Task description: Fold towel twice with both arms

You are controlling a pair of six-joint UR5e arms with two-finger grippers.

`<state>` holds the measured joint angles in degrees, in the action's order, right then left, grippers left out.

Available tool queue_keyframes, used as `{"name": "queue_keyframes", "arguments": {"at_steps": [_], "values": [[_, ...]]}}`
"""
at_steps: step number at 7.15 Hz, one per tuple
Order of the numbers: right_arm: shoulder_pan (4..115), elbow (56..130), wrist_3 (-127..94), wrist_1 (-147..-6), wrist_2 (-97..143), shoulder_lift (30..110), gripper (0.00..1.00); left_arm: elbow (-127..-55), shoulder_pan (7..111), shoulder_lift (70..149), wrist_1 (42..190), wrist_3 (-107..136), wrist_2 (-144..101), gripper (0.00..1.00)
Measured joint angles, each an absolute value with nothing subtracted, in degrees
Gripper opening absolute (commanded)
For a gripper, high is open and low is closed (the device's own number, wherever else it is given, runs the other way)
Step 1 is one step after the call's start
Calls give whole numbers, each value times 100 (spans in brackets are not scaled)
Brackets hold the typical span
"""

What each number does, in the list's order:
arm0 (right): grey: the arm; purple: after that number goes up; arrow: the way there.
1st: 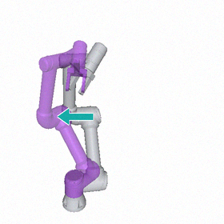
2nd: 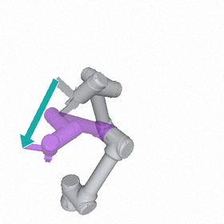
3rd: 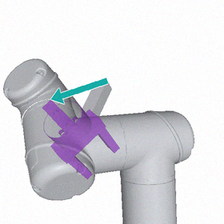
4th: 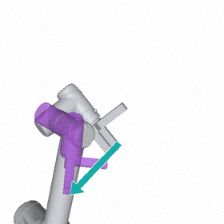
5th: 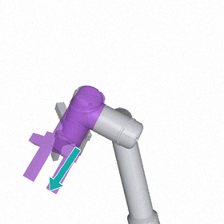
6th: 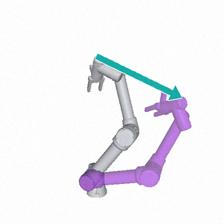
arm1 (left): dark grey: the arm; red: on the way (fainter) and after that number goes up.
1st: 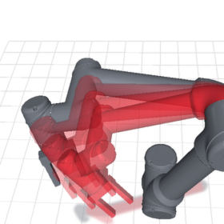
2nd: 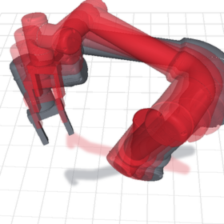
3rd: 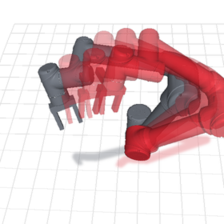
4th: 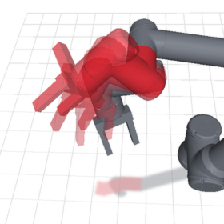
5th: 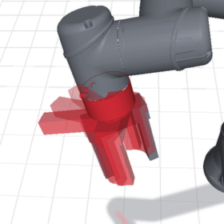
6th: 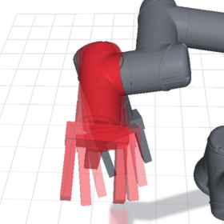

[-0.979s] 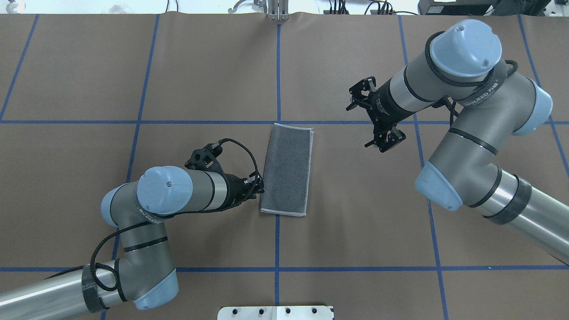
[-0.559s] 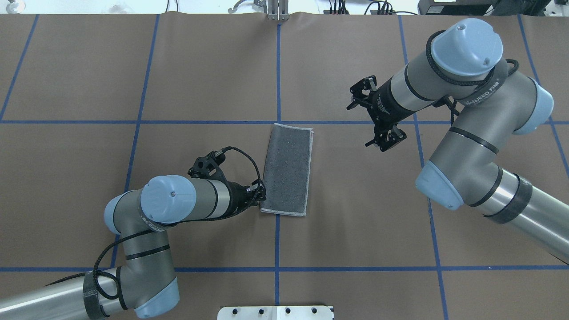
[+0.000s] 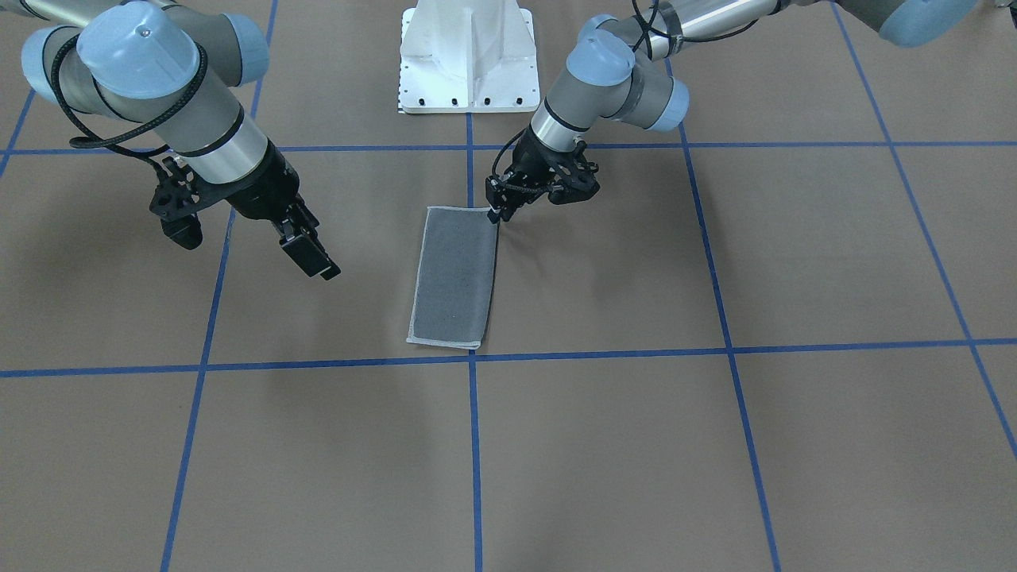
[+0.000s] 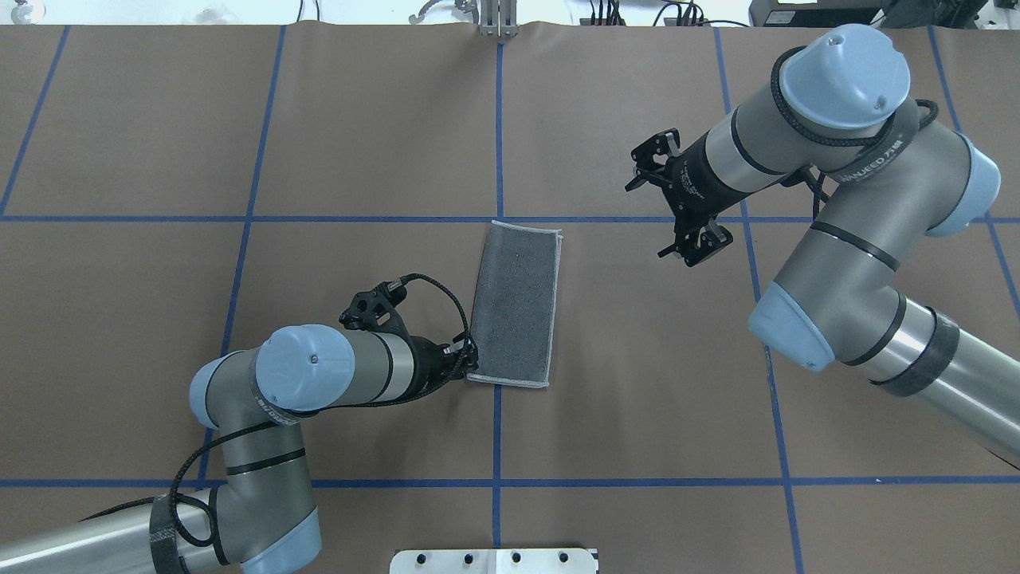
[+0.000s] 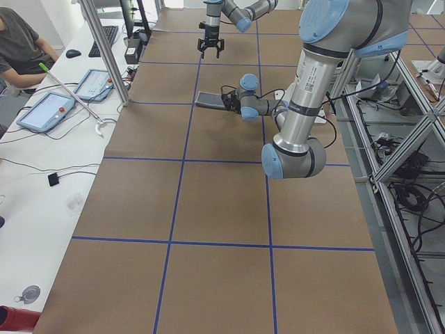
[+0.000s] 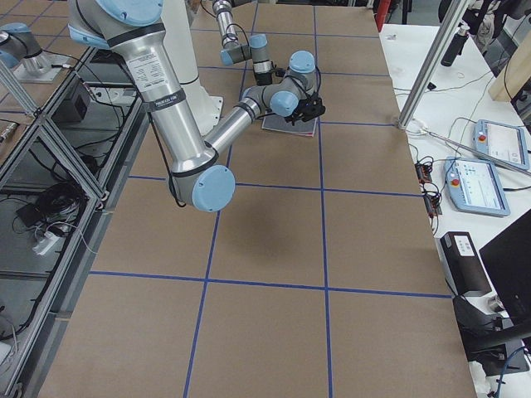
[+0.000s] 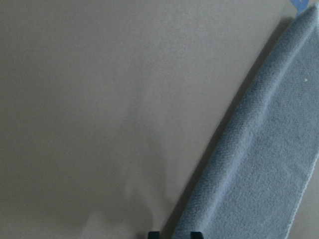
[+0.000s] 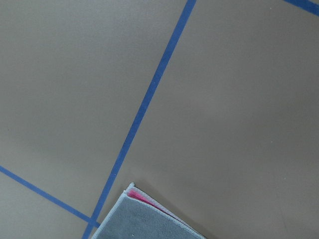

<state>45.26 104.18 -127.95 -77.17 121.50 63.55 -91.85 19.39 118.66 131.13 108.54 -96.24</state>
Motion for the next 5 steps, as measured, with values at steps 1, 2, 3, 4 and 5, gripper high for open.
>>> {"name": "queue_keyframes", "arguments": {"at_steps": [1,2,3,4,5], "values": [[4531,10400,-12778,-7717,12148,6357,100,-9182,1919,11867,13113,10855,-9624,35],[4533,10383,-12744,-7717,12145,6367,100,-9179,1901,11870,13113,10854,-9624,35],[4534,10373,-12713,-7717,12141,6380,100,-9171,1881,11875,13113,10854,-9624,35],[4535,10367,-12698,-7717,12139,6392,100,-9162,1868,11882,13114,10854,-9624,34],[4541,10365,-12652,-7717,12138,6409,100,-9152,1859,11892,13114,10854,-9622,24]]}}
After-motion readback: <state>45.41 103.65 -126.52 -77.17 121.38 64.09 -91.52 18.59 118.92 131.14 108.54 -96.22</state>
